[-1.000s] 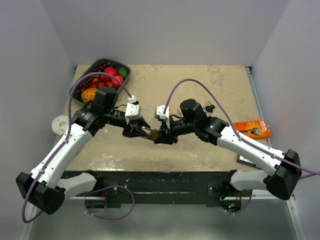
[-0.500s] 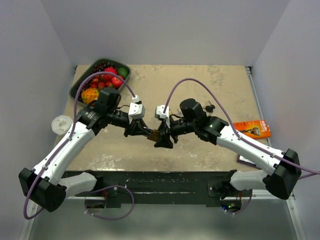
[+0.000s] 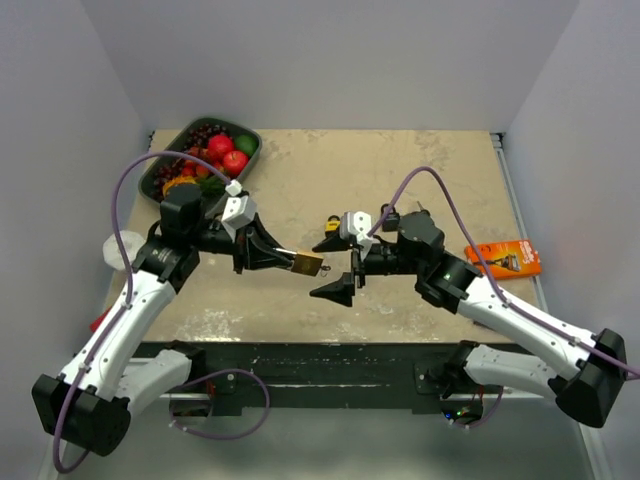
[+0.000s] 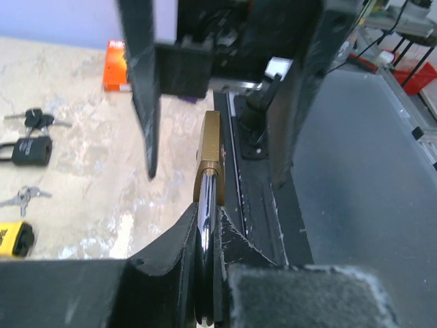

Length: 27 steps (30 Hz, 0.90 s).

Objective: Lock with the key
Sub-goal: Lock the lock.

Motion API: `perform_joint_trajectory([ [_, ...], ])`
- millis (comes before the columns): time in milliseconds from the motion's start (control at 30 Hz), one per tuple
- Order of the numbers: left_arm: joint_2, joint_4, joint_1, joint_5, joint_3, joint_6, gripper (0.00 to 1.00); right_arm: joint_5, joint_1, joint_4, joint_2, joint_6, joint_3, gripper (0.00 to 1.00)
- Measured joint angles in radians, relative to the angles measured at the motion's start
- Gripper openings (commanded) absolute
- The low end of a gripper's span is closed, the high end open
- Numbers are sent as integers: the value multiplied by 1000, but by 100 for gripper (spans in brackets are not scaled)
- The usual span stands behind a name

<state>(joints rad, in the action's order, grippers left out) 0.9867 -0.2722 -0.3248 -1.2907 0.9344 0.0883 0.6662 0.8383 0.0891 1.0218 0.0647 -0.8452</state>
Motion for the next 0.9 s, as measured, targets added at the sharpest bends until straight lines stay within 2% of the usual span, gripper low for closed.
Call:
perform_joint_trajectory([
  [133, -47, 241, 0, -25, -76, -195, 0, 42, -1, 19, 66, -29, -9, 85],
  [200, -47, 321, 0, -26, -90, -259, 0, 57, -1, 49, 86, -56, -9, 82],
  [267, -47, 383, -1, -22, -97, -307, 0, 64, -1, 77, 101, -82, -9, 74],
  [400, -47, 430, -10, -12, -99, -342, 0, 75, -1, 125, 119, -113, -9, 57],
  [900, -45, 460, -89, 52, -114, -374, 0, 114, -1, 174, 128, -135, -14, 36],
])
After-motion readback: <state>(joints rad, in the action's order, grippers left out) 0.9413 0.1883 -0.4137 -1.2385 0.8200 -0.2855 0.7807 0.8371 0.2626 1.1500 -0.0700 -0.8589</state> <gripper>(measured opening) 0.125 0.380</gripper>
